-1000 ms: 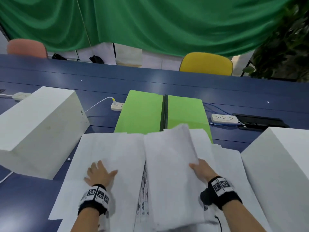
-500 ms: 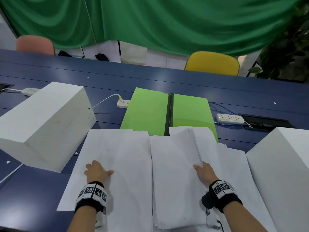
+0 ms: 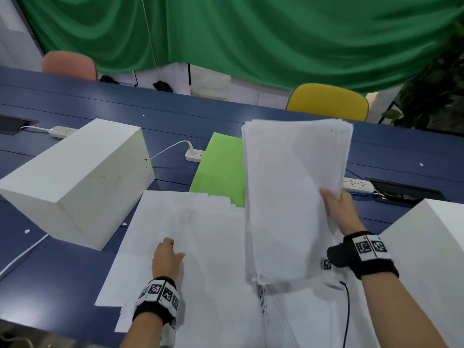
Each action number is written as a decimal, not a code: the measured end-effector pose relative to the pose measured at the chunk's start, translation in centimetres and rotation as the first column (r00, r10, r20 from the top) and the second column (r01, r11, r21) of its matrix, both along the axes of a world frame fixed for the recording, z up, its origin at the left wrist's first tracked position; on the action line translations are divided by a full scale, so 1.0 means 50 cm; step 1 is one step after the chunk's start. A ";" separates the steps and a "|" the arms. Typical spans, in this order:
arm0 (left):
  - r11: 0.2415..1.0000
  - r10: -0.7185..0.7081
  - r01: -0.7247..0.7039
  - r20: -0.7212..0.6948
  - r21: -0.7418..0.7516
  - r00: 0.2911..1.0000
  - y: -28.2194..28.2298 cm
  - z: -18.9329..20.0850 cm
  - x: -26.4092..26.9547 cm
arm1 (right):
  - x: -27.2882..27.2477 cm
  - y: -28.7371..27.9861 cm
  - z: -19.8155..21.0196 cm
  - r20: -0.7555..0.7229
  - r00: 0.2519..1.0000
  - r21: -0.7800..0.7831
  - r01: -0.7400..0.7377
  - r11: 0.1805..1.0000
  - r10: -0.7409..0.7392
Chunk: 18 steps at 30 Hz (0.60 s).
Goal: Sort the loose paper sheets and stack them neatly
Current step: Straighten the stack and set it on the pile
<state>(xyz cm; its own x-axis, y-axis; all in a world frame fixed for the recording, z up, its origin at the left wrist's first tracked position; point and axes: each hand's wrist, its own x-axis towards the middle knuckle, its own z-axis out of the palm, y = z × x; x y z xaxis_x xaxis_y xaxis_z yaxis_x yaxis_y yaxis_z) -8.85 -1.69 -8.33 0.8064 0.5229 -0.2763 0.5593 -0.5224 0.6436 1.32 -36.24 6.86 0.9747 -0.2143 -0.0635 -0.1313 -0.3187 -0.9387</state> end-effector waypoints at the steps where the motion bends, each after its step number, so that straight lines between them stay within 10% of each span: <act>1: 1.000 0.022 -0.021 0.029 -0.014 0.999 -0.003 -0.002 -0.001 | 0.005 0.013 0.004 0.028 1.000 0.039 0.003 0.999 -0.004; 7: 0.977 0.158 -0.140 0.106 -0.159 0.982 -0.015 -0.019 -0.012 | -0.004 0.128 -0.108 -0.177 0.969 0.009 -0.174 0.985 0.173; 11: 0.972 0.150 -0.134 0.070 -0.192 0.986 0.001 -0.040 -0.008 | -0.064 0.180 -0.267 -0.505 0.800 -0.225 -0.485 0.845 0.324; 18: 0.903 0.265 -0.208 0.105 -0.377 0.959 0.013 -0.044 -0.015 | -0.071 0.177 -0.289 -0.529 0.794 -0.338 -0.520 0.785 0.299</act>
<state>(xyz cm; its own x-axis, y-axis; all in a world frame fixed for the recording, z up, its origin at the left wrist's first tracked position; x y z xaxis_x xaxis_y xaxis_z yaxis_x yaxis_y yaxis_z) -9.62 -1.02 -10.51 0.7183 0.5915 -0.3664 0.5192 -0.1052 0.8481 -2.22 -27.41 -7.61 0.8656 0.0883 -0.4930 -0.2338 -0.7992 -0.5537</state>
